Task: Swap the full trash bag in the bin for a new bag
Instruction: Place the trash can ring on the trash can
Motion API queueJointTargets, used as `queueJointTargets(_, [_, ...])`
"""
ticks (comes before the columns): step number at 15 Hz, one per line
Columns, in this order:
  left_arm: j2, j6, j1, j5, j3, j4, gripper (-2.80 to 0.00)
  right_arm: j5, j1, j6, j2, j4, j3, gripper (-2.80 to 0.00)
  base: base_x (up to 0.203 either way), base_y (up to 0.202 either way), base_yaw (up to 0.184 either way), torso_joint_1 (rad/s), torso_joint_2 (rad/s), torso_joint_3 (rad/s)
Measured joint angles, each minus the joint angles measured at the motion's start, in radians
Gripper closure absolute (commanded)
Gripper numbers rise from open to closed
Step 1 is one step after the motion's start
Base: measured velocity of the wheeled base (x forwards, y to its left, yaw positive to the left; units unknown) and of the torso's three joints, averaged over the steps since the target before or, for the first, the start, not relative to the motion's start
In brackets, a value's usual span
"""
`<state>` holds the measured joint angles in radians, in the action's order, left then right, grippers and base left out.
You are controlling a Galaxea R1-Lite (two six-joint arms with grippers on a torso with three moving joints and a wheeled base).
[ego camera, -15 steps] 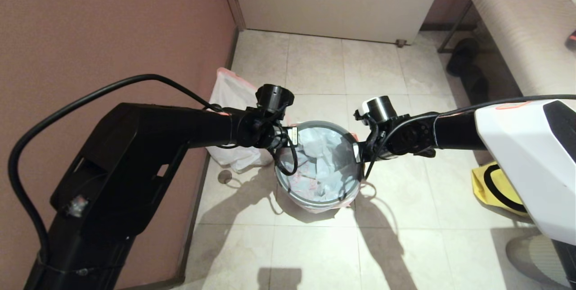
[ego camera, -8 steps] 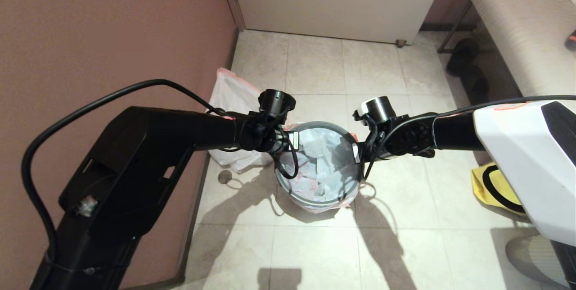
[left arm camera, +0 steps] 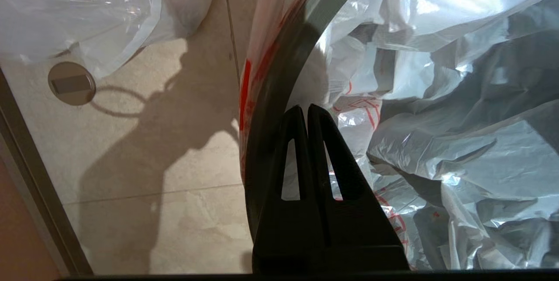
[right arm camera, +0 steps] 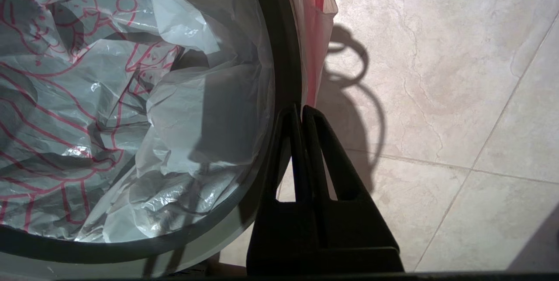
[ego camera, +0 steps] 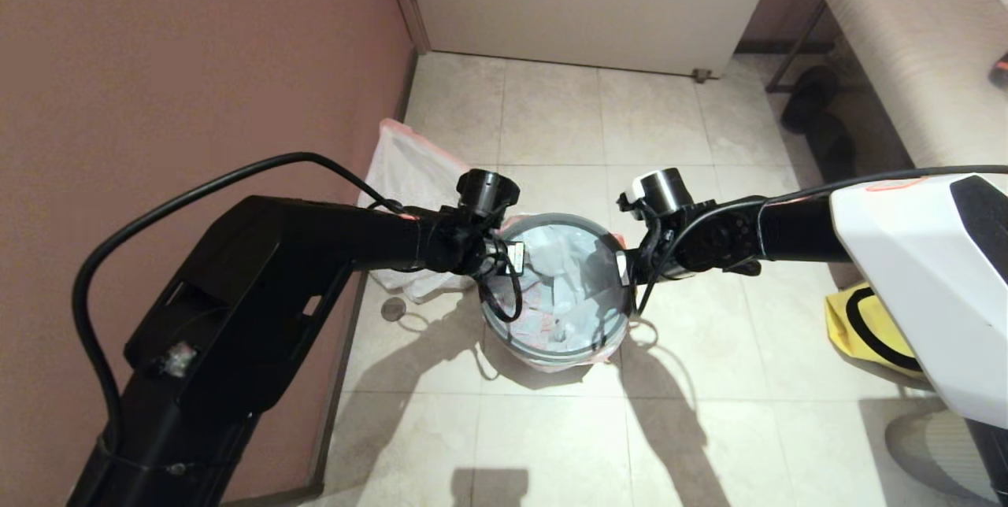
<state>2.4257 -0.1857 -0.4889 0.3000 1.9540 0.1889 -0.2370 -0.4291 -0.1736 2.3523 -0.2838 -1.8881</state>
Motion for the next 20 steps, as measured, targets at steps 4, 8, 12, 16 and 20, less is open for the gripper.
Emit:
queueJointTargets(4, [0.0, -0.001, -0.002, 0.001, 0.0, 0.001, 0.0, 0.0, 0.001, -0.001, -0.005, 0.0, 0.001, 0.0, 0.0, 0.0, 0.0, 0.0, 0.0, 0.0])
queueJointTargets(8, [-0.034, -0.01, -0.013, 0.004, -0.001, 0.026, 0.0, 0.0, -0.003, -0.005, -0.025, -0.003, 0.011, 0.0, 0.0, 0.0, 0.0, 0.0, 0.0, 0.0])
queueJointTargets(12, [-0.081, -0.013, -0.025, 0.002, -0.005, 0.097, 0.0, 0.013, -0.003, -0.008, -0.054, -0.003, 0.023, 0.0, 0.0, 0.0, 0.0, 0.0, 0.0, 0.0])
queueJointTargets(16, [-0.134, -0.002, -0.045, 0.001, -0.009, 0.281, 0.0, 0.021, -0.004, -0.007, -0.071, -0.006, 0.034, 0.0, 0.0, 0.0, 0.0, 0.0, 0.0, 0.0])
queueJointTargets(20, [-0.146, 0.059, -0.048, -0.051, -0.002, 0.468, 0.0, 0.021, 0.0, -0.005, -0.074, -0.005, 0.034, 0.0, 0.0, 0.0, 0.0, 0.0, 0.0, 0.0])
